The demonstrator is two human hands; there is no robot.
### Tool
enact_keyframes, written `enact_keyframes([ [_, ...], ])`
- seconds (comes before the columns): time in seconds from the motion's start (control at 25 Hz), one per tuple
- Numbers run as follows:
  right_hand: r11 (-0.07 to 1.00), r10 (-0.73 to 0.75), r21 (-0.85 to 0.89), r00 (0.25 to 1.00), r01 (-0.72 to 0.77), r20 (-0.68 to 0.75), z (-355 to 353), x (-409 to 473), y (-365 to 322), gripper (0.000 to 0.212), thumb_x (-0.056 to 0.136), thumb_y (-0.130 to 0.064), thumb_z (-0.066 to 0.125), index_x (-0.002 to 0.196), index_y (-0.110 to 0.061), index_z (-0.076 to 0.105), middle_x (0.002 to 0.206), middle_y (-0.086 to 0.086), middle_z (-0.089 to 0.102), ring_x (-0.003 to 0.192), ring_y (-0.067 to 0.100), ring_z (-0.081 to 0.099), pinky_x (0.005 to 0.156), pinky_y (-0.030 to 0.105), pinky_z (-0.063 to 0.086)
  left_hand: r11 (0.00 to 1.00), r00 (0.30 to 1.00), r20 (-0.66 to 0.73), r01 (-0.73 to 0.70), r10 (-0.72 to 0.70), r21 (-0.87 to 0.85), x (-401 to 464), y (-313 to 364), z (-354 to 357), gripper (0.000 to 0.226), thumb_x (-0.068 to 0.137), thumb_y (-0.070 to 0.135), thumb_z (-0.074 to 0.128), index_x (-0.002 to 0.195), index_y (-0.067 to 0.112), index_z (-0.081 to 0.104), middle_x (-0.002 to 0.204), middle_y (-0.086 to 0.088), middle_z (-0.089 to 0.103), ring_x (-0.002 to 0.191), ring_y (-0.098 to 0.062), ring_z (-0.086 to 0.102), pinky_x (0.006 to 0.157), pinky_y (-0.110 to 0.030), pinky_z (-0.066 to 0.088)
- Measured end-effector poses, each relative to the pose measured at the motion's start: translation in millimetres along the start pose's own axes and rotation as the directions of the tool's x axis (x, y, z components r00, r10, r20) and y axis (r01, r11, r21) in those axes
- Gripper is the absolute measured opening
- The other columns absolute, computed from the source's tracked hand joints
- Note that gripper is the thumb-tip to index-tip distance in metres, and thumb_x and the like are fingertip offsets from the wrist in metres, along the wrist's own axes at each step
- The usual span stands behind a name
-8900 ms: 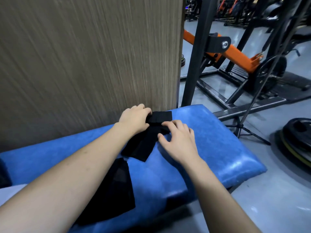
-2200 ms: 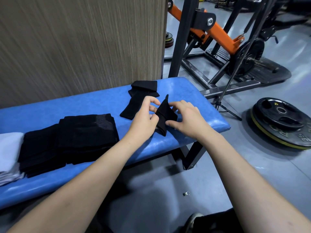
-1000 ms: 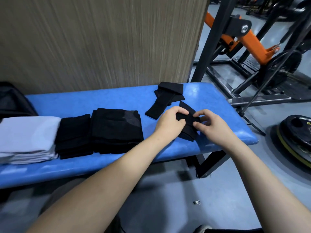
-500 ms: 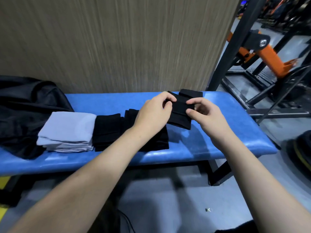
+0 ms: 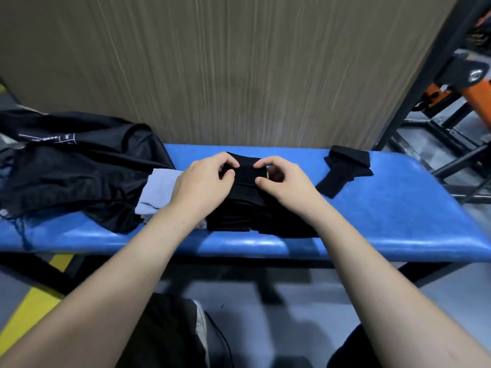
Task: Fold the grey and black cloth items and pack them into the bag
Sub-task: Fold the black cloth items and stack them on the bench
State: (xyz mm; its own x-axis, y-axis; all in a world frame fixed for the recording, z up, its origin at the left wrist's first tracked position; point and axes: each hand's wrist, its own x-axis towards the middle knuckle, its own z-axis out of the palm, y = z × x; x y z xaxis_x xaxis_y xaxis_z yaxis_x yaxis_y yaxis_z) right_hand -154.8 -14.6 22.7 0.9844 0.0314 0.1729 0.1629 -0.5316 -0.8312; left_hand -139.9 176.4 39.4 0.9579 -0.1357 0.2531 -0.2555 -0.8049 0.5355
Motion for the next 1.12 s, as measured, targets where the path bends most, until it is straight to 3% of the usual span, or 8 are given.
enact_keyframes([
  [0.2,0.979,-0.055,-0.198,0.998,0.055,0.005,23,10,-7,0.027,0.088,-0.03,0.067,0.114,-0.035,0.064,0.082,-0.014,0.056,0.104,0.015,0.042,0.097,0.033,0.035,1.0,0.999,0.04,0.015,-0.015,-0.009,2,-29,-8,0.018,0.093,0.031,0.054,0.104,0.041,0.064,0.082,0.013,0.059,0.082,-0.013,0.056,0.075,-0.033,0.048],
  [0.32,0.925,-0.115,-0.363,0.993,0.115,0.022,28,15,-7,0.029,0.089,-0.031,0.065,0.117,-0.035,0.062,0.087,-0.01,0.059,0.104,0.018,0.042,0.097,0.037,0.032,1.0,0.998,0.059,-0.013,0.013,0.004,4,-37,-8,0.02,0.094,0.03,0.055,0.104,0.043,0.066,0.08,0.013,0.059,0.089,-0.014,0.054,0.077,-0.033,0.047],
  [0.44,0.82,-0.166,-0.545,0.984,0.174,0.065,30,17,-2,0.028,0.089,-0.036,0.063,0.117,-0.035,0.063,0.097,-0.01,0.059,0.104,0.02,0.041,0.088,0.034,0.026,0.996,0.995,0.07,-0.071,0.067,0.054,7,-42,-6,0.022,0.095,0.029,0.055,0.103,0.043,0.07,0.074,0.016,0.056,0.099,-0.016,0.05,0.087,-0.036,0.042],
  [0.52,0.762,-0.174,-0.618,0.98,0.194,0.092,31,17,1,0.028,0.09,-0.04,0.061,0.117,-0.035,0.064,0.103,-0.01,0.055,0.106,0.02,0.039,0.086,0.032,0.022,0.984,0.99,0.113,-0.103,0.087,0.147,9,-44,-3,0.021,0.096,0.032,0.055,0.103,0.044,0.07,0.081,0.015,0.052,0.105,-0.018,0.047,0.096,-0.036,0.035],
  [0.64,0.686,-0.197,-0.692,0.973,0.225,0.121,33,16,4,0.03,0.09,-0.044,0.06,0.118,-0.033,0.065,0.117,-0.008,0.051,0.112,0.021,0.037,0.092,0.032,0.022,0.968,0.981,0.175,-0.125,0.087,0.218,10,-45,1,0.016,0.094,0.039,0.059,0.103,0.046,0.069,0.088,0.013,0.05,0.106,-0.017,0.044,0.097,-0.035,0.03],
  [0.76,0.671,-0.221,-0.697,0.965,0.253,0.138,33,15,4,0.031,0.089,-0.046,0.059,0.116,-0.031,0.066,0.121,-0.011,0.052,0.118,0.02,0.037,0.103,0.036,0.023,0.958,0.978,0.177,-0.152,0.11,0.244,11,-45,4,0.014,0.09,0.041,0.064,0.102,0.045,0.068,0.094,0.012,0.047,0.103,-0.017,0.042,0.093,-0.034,0.03],
  [0.96,0.654,-0.21,-0.702,0.959,0.284,0.192,32,12,6,0.039,0.09,-0.055,0.055,0.12,-0.032,0.064,0.125,-0.011,0.055,0.122,0.019,0.038,0.108,0.04,0.022,0.936,0.973,0.206,-0.17,0.109,0.307,10,-42,7,0.015,0.09,0.042,0.063,0.104,0.042,0.068,0.096,0.012,0.052,0.104,-0.017,0.045,0.091,-0.035,0.03],
  [1.12,0.794,-0.25,-0.553,0.965,0.25,0.077,17,5,4,0.037,0.089,-0.056,0.053,0.116,-0.034,0.064,0.119,-0.013,0.056,0.118,0.015,0.041,0.107,0.036,0.022,0.949,0.986,0.106,-0.151,0.126,0.277,13,-27,4,0.013,0.093,0.038,0.059,0.102,0.04,0.068,0.095,0.011,0.055,0.105,-0.02,0.046,0.089,-0.034,0.027],
])
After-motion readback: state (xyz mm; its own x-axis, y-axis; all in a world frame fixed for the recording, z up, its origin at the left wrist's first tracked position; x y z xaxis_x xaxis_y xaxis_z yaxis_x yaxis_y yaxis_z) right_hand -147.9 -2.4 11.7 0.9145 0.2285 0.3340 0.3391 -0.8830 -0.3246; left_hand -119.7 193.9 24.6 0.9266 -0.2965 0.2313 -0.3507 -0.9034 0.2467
